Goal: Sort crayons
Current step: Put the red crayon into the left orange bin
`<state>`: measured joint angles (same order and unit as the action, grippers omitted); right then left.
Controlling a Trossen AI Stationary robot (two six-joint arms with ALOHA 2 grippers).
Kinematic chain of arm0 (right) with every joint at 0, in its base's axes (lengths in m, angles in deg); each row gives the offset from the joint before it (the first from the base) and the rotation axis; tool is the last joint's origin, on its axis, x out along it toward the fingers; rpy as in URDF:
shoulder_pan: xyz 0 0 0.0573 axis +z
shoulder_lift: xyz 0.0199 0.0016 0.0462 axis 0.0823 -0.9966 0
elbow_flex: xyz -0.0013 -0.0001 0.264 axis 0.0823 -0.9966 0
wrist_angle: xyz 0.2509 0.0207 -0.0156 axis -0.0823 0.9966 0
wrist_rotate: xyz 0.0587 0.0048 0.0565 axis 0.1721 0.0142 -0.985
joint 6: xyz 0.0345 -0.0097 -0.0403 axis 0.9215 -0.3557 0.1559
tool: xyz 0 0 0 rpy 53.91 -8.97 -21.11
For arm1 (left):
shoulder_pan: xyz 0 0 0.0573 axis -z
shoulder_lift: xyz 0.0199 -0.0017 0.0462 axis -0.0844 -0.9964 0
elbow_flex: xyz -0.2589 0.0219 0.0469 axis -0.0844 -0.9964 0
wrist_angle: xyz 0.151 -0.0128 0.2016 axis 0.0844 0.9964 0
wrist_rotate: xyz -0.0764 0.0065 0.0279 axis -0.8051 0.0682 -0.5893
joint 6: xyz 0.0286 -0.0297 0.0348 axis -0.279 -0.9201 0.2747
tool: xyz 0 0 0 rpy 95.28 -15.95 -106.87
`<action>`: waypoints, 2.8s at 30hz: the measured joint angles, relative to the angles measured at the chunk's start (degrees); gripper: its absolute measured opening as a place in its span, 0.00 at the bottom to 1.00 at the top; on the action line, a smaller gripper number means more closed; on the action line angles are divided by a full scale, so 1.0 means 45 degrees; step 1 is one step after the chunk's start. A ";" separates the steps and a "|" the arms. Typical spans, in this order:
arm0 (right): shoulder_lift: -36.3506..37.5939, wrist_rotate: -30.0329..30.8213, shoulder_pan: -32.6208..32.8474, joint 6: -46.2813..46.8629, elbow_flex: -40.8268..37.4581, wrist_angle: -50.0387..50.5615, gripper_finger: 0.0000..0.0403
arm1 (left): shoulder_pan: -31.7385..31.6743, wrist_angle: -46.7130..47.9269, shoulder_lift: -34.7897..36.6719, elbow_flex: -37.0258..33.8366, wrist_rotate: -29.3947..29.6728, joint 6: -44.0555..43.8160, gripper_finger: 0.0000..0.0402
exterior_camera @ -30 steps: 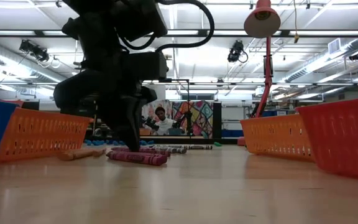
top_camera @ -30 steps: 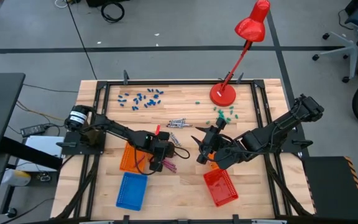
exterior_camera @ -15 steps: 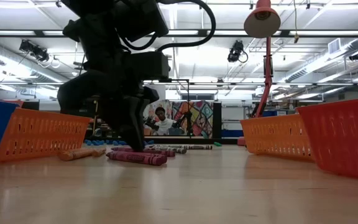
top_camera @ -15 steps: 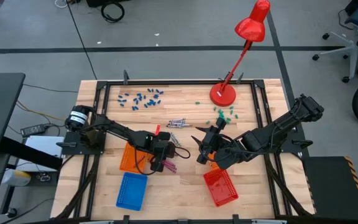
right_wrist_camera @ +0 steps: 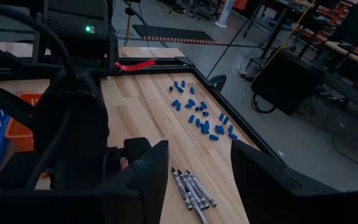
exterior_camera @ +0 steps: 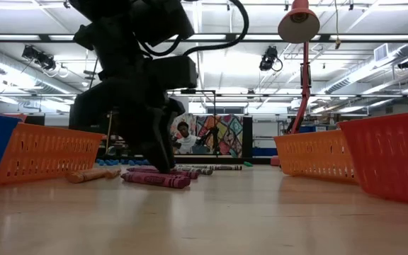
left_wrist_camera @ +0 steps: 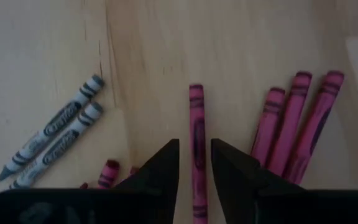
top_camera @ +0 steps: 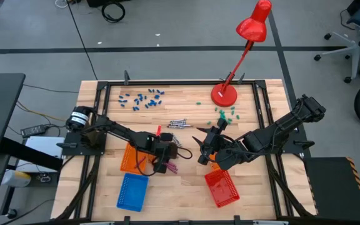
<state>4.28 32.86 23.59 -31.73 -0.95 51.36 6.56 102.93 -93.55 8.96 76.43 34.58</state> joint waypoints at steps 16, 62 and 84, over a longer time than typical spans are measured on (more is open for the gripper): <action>-0.0034 0.0000 0.0000 -0.0004 0.0000 -0.0001 0.44 | 0.0034 0.0025 -0.0725 0.0083 -0.0015 -0.0094 0.09; -0.0039 -0.0233 0.0000 0.0001 0.0000 0.0121 0.44 | 0.1307 0.8972 0.0638 0.4432 0.0060 -0.0950 0.08; -0.0044 -0.0325 0.0000 0.0127 0.0000 0.0083 0.44 | 0.3247 1.3354 0.1859 0.4410 0.1253 -0.2199 0.08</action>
<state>4.08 31.39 23.59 -31.16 -0.95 51.73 21.17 163.03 -85.18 28.81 82.07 24.69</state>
